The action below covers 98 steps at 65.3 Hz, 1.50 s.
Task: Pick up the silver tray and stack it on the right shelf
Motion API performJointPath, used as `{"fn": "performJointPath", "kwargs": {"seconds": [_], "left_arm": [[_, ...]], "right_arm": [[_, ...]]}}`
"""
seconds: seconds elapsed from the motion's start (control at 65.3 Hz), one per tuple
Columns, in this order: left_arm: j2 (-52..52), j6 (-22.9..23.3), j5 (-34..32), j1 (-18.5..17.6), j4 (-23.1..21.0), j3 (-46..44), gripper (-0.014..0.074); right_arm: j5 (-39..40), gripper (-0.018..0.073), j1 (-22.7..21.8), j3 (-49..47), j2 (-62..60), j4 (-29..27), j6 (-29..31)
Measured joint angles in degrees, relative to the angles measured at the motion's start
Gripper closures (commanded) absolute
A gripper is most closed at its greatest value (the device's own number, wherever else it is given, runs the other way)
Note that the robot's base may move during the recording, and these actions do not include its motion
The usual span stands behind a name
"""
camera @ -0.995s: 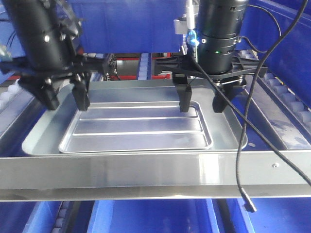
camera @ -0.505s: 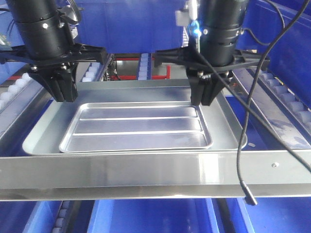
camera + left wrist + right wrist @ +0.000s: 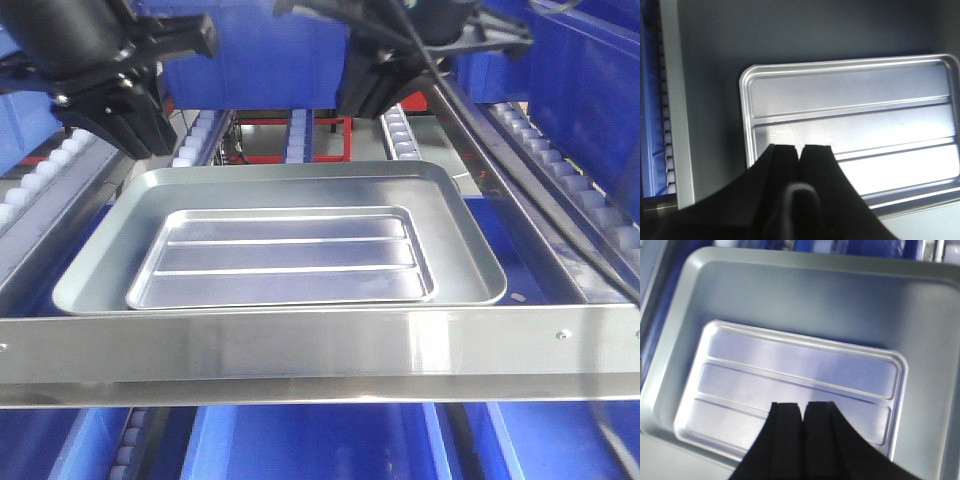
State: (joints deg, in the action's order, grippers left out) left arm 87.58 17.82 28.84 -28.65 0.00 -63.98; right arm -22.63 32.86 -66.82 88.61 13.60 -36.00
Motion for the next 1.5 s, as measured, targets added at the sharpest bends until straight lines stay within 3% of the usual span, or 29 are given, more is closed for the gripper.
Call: {"fn": "performJointPath", "kwargs": {"seconds": [0.321,0.474,0.689,0.903,1.5], "left_arm": [[-20.6,0.0,-21.0,-0.1,0.5,23.5,0.0696],[-33.3,0.0,-25.7,-0.1,6.4,33.9,0.0696],[-51.9,0.0,-24.2,-0.1,9.3,42.1,0.0697],[-65.1,0.0,-20.7,-0.1,9.3,43.2,0.0697],[-66.6,0.0,-20.4,-0.1,9.3,43.2,0.0697]], "right_arm": [[19.0,0.0508,0.5,20.3,-18.1,10.8,0.1],[20.9,0.0508,0.6,28.7,-29.1,12.6,0.1],[20.8,0.0508,0.6,38.2,-44.5,14.1,0.1],[17.8,0.0508,0.6,42.5,-56.1,14.2,0.1],[17.7,0.0508,0.6,42.9,-57.7,14.2,0.2]]}}
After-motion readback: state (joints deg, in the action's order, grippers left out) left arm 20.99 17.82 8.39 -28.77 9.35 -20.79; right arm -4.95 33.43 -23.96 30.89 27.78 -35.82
